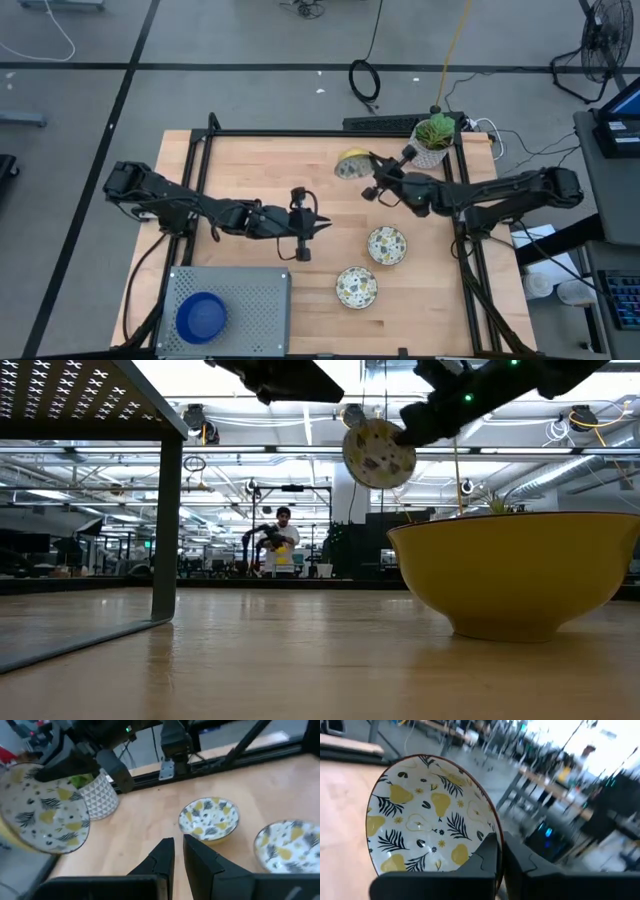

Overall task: Pick & Place Mini bowls
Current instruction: Put the top white patterned bowl on the shelf

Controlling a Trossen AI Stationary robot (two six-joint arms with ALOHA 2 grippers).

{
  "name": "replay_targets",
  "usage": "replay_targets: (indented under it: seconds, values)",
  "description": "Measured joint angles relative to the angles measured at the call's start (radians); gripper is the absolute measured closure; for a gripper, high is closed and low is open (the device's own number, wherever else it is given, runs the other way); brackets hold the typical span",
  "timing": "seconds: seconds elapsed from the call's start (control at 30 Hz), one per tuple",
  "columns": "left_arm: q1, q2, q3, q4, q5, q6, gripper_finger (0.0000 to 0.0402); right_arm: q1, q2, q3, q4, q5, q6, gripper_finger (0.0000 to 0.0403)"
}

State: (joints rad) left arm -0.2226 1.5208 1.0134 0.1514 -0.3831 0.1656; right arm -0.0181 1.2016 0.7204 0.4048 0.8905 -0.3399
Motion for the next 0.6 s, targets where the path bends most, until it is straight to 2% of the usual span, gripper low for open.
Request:
replay_targets:
  seconds: [0.2,0.33,0.4,0.5,0.6]
  values:
    - [0.01,0.0,0.0,-0.012,-0.106,0.012,0.0355,-0.038,0.077,0.0,0.319,-0.014,-0.284,0.0402]
    - [0.05,-0.002,0.0,0.069,-0.329,0.037,0.0354,-0.103,0.129,0.0,0.472,-0.127,-0.404,0.0403]
    - [0.086,-0.002,0.001,0.064,-0.407,0.049,0.0346,-0.138,0.151,0.0,0.531,-0.195,-0.425,0.0403]
    - [0.157,-0.001,0.002,0.07,-0.445,0.012,0.0312,-0.189,0.182,0.0,0.581,-0.292,-0.416,0.0403]
    - [0.232,-0.001,0.003,0.084,-0.456,-0.02,0.0258,-0.236,0.211,0.0,0.597,-0.366,-0.406,0.0403]
